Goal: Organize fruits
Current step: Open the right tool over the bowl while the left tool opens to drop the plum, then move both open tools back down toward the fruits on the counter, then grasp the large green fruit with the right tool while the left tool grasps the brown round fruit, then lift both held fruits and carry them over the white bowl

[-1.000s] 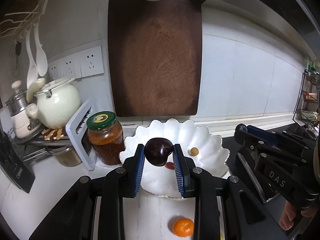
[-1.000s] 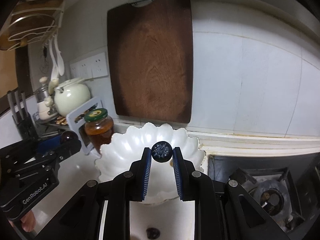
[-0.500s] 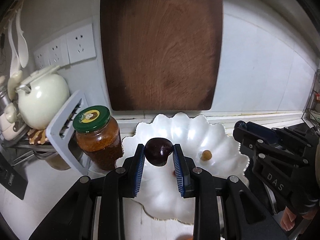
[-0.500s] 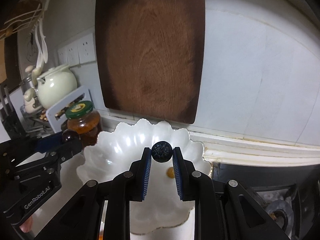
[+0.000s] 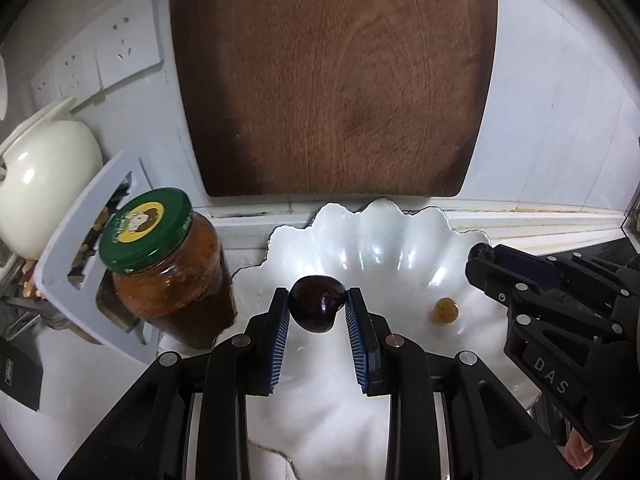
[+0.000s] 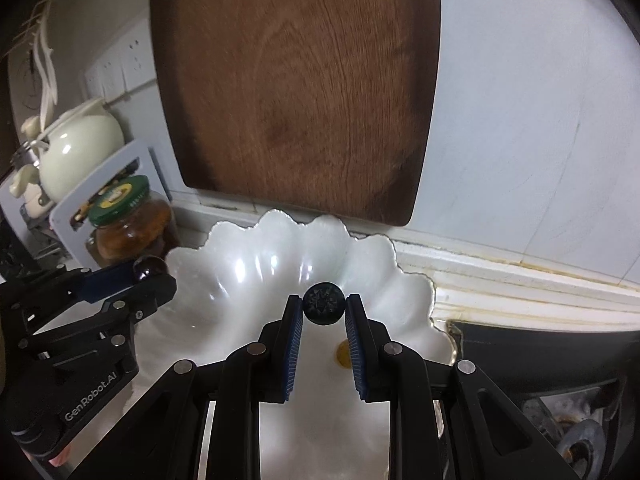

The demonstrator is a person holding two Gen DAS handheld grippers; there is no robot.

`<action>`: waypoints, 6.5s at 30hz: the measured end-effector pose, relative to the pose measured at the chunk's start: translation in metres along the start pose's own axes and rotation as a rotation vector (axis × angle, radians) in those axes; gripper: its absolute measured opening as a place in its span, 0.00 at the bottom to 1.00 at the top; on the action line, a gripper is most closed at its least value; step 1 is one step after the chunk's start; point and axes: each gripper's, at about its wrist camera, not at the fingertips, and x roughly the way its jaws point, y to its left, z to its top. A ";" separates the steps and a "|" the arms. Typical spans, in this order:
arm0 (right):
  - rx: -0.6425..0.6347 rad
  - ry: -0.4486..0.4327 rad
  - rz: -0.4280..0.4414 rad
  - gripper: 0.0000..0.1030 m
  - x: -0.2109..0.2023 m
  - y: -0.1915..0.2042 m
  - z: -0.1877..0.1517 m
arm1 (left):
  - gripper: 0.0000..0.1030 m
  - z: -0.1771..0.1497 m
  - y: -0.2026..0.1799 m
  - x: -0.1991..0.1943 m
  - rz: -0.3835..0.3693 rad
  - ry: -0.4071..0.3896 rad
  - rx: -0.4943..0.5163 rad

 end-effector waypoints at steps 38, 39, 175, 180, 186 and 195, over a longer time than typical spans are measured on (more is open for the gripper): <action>0.013 -0.041 -0.025 0.38 -0.047 -0.005 -0.013 | 0.55 -0.015 0.001 -0.046 0.038 -0.033 0.027; 0.015 -0.046 -0.026 0.38 -0.052 -0.005 -0.014 | 0.55 -0.016 0.003 -0.051 0.039 -0.038 0.026; -0.010 0.197 0.108 0.49 -0.083 0.062 -0.214 | 0.22 -0.228 0.007 -0.085 -0.030 0.123 -0.021; -0.001 0.184 0.111 0.49 -0.088 0.060 -0.213 | 0.22 -0.224 0.006 -0.093 -0.030 0.103 -0.022; 0.010 0.149 0.110 0.49 -0.100 0.057 -0.208 | 0.22 -0.216 0.006 -0.108 -0.039 0.072 -0.034; 0.022 0.078 0.101 0.49 -0.125 0.050 -0.194 | 0.22 -0.201 0.001 -0.131 -0.056 0.006 -0.038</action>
